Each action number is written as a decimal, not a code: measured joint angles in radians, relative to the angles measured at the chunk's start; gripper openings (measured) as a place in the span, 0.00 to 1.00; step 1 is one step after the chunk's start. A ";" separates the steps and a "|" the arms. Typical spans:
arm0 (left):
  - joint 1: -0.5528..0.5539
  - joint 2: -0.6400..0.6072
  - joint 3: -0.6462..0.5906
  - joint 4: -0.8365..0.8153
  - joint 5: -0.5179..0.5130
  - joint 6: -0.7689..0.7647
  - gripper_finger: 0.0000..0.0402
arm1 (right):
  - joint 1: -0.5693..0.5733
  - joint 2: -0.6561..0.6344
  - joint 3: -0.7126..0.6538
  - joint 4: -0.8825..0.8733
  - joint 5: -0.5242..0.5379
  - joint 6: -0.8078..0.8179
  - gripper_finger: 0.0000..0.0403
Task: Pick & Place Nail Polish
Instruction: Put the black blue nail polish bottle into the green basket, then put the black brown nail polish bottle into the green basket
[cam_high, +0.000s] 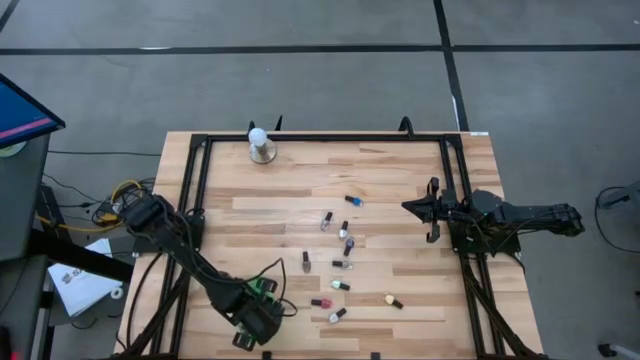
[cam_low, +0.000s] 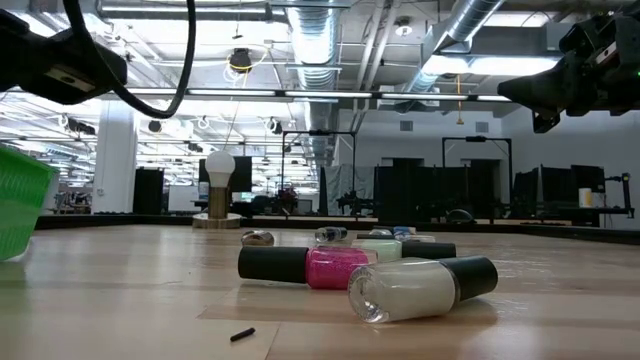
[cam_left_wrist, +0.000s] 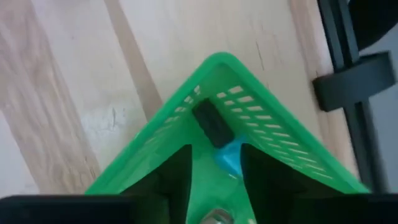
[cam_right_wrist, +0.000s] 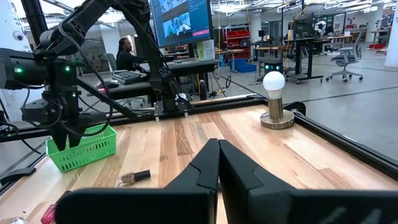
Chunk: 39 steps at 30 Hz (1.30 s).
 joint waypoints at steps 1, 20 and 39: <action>0.000 -0.010 0.000 -0.001 -0.001 -0.018 0.35 | 0.000 0.000 0.000 0.000 0.000 0.000 0.00; 0.367 -0.384 0.001 -0.038 -0.150 0.426 0.64 | 0.000 0.000 0.000 0.000 0.000 0.000 0.00; 0.698 -0.081 0.000 0.099 0.303 1.208 0.64 | 0.000 0.000 0.000 0.000 0.000 0.002 0.00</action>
